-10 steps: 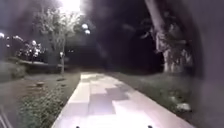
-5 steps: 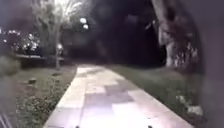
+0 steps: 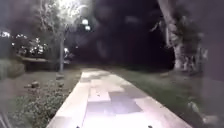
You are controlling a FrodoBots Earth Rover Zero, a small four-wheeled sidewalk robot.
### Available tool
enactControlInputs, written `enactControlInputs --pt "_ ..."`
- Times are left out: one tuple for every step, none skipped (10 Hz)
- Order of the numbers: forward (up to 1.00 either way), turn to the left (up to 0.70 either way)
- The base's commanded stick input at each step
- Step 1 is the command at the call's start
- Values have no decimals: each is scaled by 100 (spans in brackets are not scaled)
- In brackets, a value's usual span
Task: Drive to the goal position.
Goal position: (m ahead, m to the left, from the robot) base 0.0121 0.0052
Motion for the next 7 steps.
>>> enactControlInputs --pt "70 5" --pt "70 21" --pt "70 34" --pt "70 24" --pt "70 14" --pt "70 4" --pt "70 0"
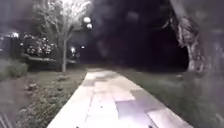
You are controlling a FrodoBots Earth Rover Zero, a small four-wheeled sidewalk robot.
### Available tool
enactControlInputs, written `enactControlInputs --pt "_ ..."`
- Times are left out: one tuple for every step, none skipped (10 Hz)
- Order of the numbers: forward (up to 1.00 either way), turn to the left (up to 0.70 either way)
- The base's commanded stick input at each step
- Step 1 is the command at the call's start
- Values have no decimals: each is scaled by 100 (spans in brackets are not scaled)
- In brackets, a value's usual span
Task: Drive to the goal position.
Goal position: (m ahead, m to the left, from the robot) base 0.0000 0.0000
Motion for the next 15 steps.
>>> enactControlInputs --pt "70 0" --pt "70 0" --pt "70 25" --pt "70 8" --pt "70 0" --pt "70 0" --pt "70 0" --pt "70 0" --pt "70 0" --pt "70 0" --pt "70 0" --pt "70 0" --pt "70 4" --pt "70 14" --pt "70 23"
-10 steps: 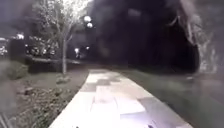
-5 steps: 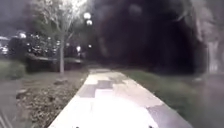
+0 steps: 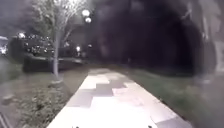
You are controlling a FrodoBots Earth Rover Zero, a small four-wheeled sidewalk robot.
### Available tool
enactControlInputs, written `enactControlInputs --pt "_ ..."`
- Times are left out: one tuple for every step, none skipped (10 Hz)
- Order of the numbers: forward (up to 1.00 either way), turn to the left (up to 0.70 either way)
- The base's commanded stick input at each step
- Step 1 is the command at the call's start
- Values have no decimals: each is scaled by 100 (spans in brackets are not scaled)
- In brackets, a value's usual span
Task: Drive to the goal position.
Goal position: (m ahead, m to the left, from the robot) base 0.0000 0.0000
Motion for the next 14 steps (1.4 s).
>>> enactControlInputs --pt "70 33" --pt "64 32" --pt "56 28" --pt "49 24" --pt "41 20" --pt "33 16" --pt "25 13" --pt "17 9" --pt "10 5" --pt "2 1" --pt "0 0" --pt "0 0" --pt "0 0" --pt "0 0"
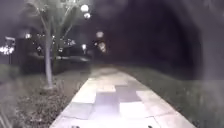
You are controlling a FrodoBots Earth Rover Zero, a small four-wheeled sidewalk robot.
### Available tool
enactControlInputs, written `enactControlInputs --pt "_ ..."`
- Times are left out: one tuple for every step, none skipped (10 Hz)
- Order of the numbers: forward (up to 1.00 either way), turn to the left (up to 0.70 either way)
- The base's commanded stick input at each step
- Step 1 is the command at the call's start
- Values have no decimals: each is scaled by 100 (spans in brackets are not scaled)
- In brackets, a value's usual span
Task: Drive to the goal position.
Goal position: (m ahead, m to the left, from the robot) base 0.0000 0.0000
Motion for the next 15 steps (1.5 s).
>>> enactControlInputs --pt "0 0" --pt "0 0" --pt "0 0" --pt "0 0" --pt "0 0" --pt "2 0" --pt "17 0" --pt "32 0" --pt "47 0" --pt "62 0" --pt "70 0" --pt "70 0" --pt "70 0" --pt "70 20" --pt "70 31"
